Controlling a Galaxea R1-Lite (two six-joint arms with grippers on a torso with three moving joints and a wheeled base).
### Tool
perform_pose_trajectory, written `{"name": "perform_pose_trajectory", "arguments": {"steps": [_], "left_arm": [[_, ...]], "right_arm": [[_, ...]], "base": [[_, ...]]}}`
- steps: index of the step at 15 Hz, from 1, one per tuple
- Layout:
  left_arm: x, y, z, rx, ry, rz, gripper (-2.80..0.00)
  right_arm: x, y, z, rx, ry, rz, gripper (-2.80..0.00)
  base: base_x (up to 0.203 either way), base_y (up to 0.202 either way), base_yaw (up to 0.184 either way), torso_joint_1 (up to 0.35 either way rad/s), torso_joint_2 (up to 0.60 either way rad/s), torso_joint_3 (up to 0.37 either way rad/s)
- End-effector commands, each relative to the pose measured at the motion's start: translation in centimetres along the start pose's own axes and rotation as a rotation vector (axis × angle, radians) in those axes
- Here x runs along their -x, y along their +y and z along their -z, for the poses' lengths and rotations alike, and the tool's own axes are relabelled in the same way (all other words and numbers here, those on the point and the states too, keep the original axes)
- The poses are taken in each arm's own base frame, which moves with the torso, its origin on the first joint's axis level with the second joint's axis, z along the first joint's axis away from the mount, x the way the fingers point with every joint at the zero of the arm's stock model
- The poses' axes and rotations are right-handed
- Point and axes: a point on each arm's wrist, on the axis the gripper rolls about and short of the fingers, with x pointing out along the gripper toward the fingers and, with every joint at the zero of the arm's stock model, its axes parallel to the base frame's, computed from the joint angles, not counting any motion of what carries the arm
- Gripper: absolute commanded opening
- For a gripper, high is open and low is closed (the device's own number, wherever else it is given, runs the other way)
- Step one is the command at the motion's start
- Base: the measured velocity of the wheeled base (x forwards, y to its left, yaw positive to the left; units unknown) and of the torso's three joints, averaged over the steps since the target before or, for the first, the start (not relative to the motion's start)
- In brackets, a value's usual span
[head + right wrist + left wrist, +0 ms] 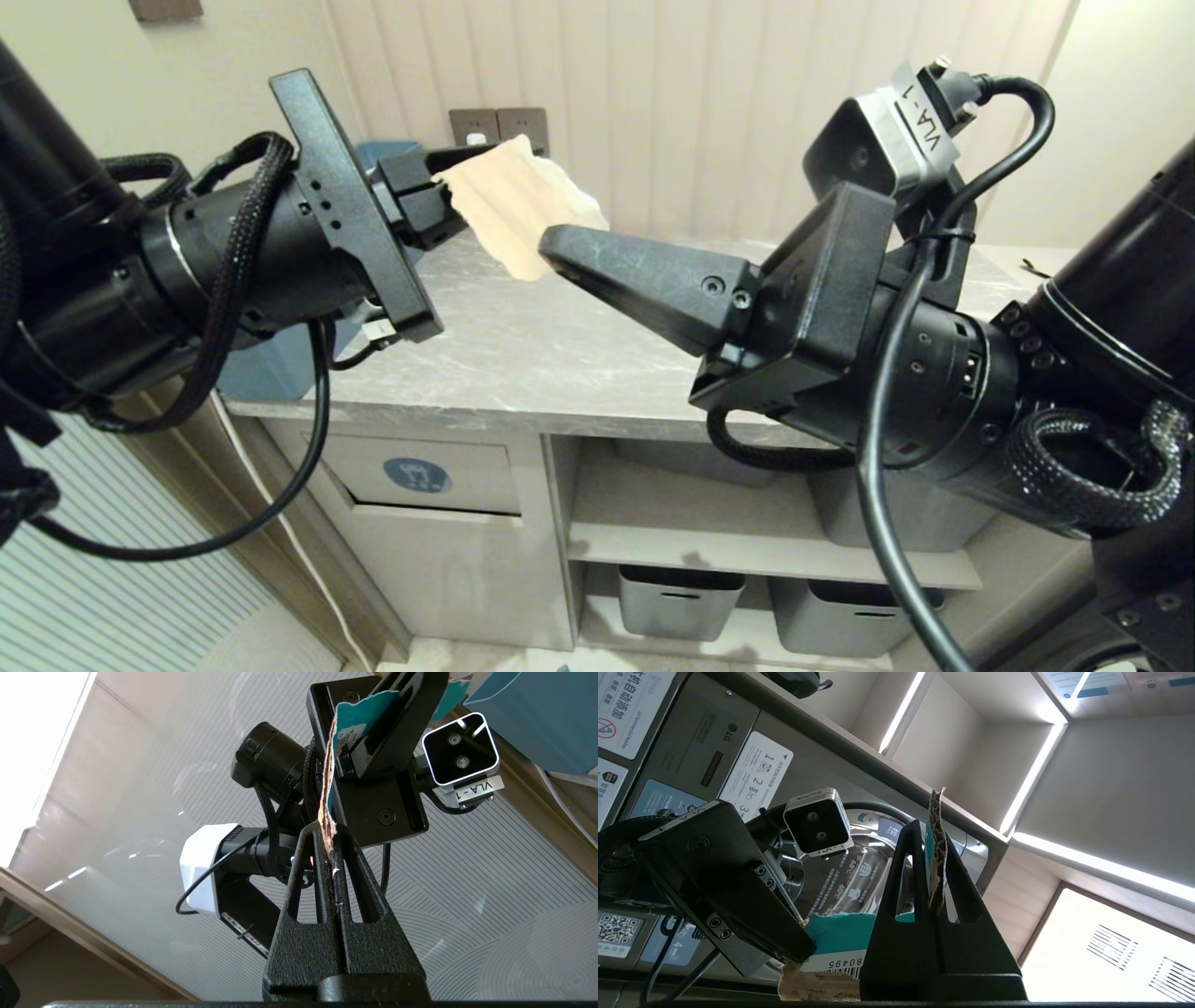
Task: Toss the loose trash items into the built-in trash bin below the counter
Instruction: Hand it to the other hand
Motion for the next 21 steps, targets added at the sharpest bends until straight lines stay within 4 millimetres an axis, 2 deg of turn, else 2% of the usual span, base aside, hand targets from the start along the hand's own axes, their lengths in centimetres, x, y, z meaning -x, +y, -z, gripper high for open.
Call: {"name": "perform_pose_trajectory", "arguments": {"steps": [1,2,3,6,8,11,13,14,15,18,21], "left_arm": [[-0.1,0.1,-0.1,0.011,0.005,-0.003,-2.8],[0.0,0.1,0.0,0.012,0.006,-0.004,-2.8],[0.0,0.2,0.0,0.012,0.006,-0.005,-2.8],[0.2,0.5,-0.3,0.016,-0.012,-0.009,-2.8],[0.5,0.2,-1.3,-0.04,-0.065,0.01,-2.8],[0.6,0.1,-3.9,-0.213,-0.29,0.095,-2.8],[1.6,0.3,-4.2,-0.291,-0.373,0.108,-2.8],[2.2,0.3,-3.6,-0.311,-0.376,0.111,-2.8],[2.9,0.5,-3.2,-0.32,-0.381,0.11,-2.8],[4.5,0.6,-2.5,-0.408,-0.46,0.133,-2.8],[6.4,1.3,-3.1,-0.562,-0.575,0.096,-2.8]], "right_arm": [[-0.1,0.0,0.0,-0.002,0.001,-0.005,-2.8],[-0.1,0.0,0.0,-0.001,0.0,-0.006,-2.8],[-0.1,0.0,0.0,-0.006,0.0,-0.006,0.0],[0.3,0.0,0.1,-0.008,-0.001,0.004,0.0],[1.7,-0.2,-0.8,0.007,-0.03,0.036,0.0],[5.8,-0.5,-3.7,0.067,-0.158,0.143,0.0],[9.9,0.4,-5.8,0.137,-0.333,0.26,0.0],[12.1,0.7,-5.5,0.149,-0.376,0.326,0.0],[14.2,0.4,-4.4,0.164,-0.388,0.411,-2.8],[20.8,0.3,0.2,0.302,-0.353,0.684,-2.8],[26.9,-0.3,4.4,0.503,-0.283,1.134,-2.8]], "base": [[0.0,0.0,0.0,0.0,0.0,0.0],[0.0,0.0,0.0,0.0,0.0,0.0],[0.0,0.0,0.0,0.0,0.0,0.0],[0.0,0.0,0.0,0.0,0.0,0.0],[0.0,0.0,0.0,0.0,0.0,0.0],[0.0,0.0,0.0,0.0,0.0,0.0],[0.0,0.0,0.0,0.0,0.0,0.0],[0.0,0.0,0.0,0.0,0.0,0.0],[0.0,0.0,0.0,0.0,0.0,0.0],[0.0,0.0,0.0,0.0,0.0,0.0],[0.0,0.0,0.0,0.0,0.0,0.0]]}}
